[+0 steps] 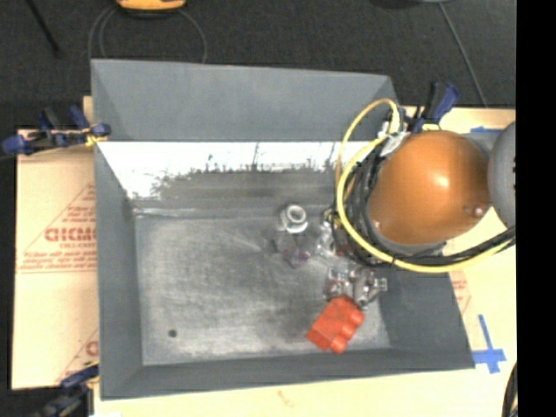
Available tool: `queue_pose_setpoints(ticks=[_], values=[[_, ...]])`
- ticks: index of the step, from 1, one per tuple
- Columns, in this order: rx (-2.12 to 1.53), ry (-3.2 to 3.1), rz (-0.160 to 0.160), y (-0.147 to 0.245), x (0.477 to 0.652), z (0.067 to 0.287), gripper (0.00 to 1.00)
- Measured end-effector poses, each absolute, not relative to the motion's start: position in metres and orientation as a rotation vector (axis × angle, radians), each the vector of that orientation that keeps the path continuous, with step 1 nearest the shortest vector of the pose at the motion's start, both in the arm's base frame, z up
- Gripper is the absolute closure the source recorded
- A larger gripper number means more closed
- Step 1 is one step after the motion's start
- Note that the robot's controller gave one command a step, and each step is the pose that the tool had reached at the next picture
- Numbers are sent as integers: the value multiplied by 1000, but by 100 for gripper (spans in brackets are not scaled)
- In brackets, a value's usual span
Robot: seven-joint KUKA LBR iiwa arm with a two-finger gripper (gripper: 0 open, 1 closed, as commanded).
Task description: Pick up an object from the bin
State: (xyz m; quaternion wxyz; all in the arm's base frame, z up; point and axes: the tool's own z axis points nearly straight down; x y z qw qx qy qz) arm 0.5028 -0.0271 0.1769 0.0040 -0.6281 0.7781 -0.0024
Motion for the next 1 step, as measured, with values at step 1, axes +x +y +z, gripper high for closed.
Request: queue_pose_setpoints(ticks=[1], values=[[-1944,2461,-5,-20,487,221,100]])
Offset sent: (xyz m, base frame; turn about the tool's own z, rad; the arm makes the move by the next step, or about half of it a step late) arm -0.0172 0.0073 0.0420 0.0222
